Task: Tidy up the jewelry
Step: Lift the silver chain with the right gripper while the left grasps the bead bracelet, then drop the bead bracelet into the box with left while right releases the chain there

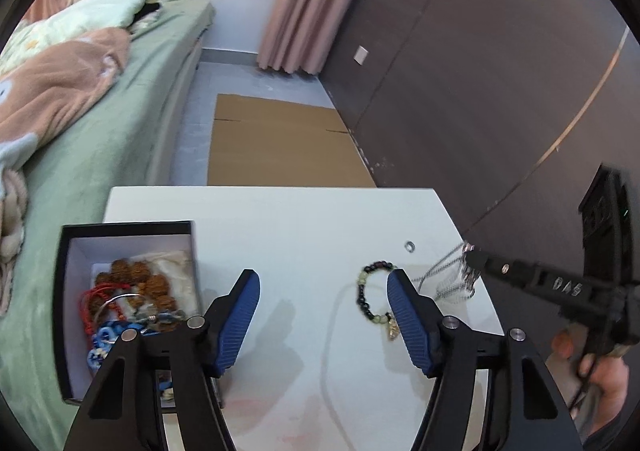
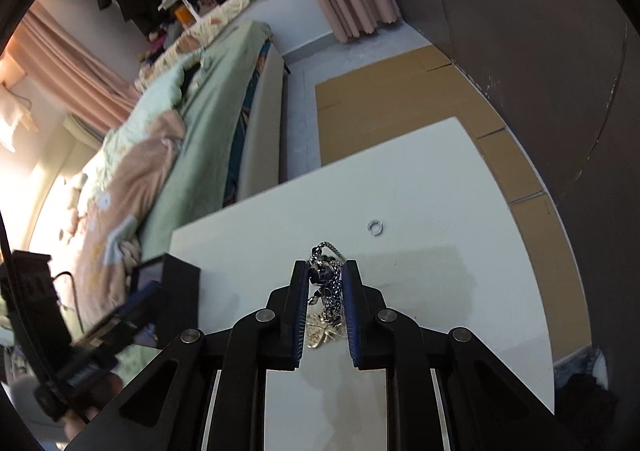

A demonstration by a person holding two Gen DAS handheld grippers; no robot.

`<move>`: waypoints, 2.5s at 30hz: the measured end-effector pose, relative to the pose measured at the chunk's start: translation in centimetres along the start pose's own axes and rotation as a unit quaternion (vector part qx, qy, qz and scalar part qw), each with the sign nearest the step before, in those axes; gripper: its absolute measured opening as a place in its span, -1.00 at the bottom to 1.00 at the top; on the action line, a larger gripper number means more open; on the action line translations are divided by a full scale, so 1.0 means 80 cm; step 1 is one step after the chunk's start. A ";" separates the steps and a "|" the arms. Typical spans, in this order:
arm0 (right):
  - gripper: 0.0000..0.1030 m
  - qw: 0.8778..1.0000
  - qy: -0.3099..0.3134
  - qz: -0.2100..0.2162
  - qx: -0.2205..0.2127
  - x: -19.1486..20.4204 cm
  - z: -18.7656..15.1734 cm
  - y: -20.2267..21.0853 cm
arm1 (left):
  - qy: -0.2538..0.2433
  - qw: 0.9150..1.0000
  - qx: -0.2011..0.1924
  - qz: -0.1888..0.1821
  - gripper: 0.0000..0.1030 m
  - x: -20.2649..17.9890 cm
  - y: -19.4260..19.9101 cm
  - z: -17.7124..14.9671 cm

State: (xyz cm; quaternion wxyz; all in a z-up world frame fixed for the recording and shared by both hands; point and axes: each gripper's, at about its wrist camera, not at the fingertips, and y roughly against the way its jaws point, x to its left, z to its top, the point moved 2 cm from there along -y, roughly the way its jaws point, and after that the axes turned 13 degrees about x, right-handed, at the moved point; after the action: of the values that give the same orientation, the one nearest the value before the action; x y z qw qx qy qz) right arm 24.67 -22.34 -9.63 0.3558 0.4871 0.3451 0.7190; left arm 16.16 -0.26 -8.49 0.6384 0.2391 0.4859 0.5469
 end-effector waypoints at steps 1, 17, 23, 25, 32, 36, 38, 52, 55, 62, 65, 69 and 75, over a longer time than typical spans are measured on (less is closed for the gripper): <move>-0.65 1.000 -0.002 0.003 -0.003 -0.001 0.000 0.003 | -0.007 1.000 0.002 0.002 0.30 -0.006 -0.004 0.000; -0.65 0.996 -0.049 0.060 -0.049 -0.044 0.014 0.051 | -0.060 0.993 0.087 0.049 -0.30 -0.065 -0.104 0.010; -0.65 0.994 -0.059 0.077 -0.056 -0.050 0.015 0.057 | -0.056 0.988 0.113 0.087 -0.61 -0.063 -0.134 0.008; -0.65 0.993 -0.059 0.080 -0.056 -0.049 0.016 0.057 | -0.068 0.986 0.106 0.105 -0.66 -0.068 -0.136 0.007; -0.65 0.992 -0.050 0.100 -0.061 -0.039 0.016 0.062 | -0.076 0.988 0.087 0.104 -0.87 -0.070 -0.113 0.007; -0.65 0.991 -0.044 0.113 -0.064 -0.030 0.016 0.062 | -0.068 0.991 0.067 0.095 -0.88 -0.068 -0.079 0.015; -0.65 0.990 -0.039 0.121 -0.067 -0.023 0.017 0.063 | -0.069 0.992 0.051 0.092 -0.88 -0.068 -0.056 0.019; -0.65 0.984 0.022 0.165 -0.067 0.059 0.014 0.045 | -0.043 0.993 -0.033 0.105 -0.88 -0.028 0.076 0.036; -0.65 0.981 0.035 0.179 -0.065 0.080 0.015 0.037 | -0.034 0.992 -0.043 0.112 -0.88 -0.009 0.095 0.032; -0.65 0.974 0.060 0.207 -0.067 0.125 0.011 0.026 | 0.006 0.991 -0.024 0.131 -0.86 0.042 0.098 0.022; -0.65 0.973 0.072 0.210 -0.068 0.138 0.009 0.024 | 0.027 0.988 -0.004 0.155 -0.86 0.063 0.084 0.018; -0.65 0.970 0.074 0.219 -0.072 0.146 0.007 0.024 | 0.050 0.987 -0.024 0.148 -0.79 0.084 0.079 0.008; -0.65 0.968 0.085 0.226 -0.073 0.166 0.002 0.015 | 0.089 0.986 -0.083 0.112 0.94 0.112 0.094 -0.006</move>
State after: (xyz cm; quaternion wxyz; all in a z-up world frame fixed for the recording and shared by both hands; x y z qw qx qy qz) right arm 21.01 -11.70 -2.54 0.1880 0.4622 0.2017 0.8428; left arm 11.57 10.10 -5.59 0.5453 0.1886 0.4640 0.6721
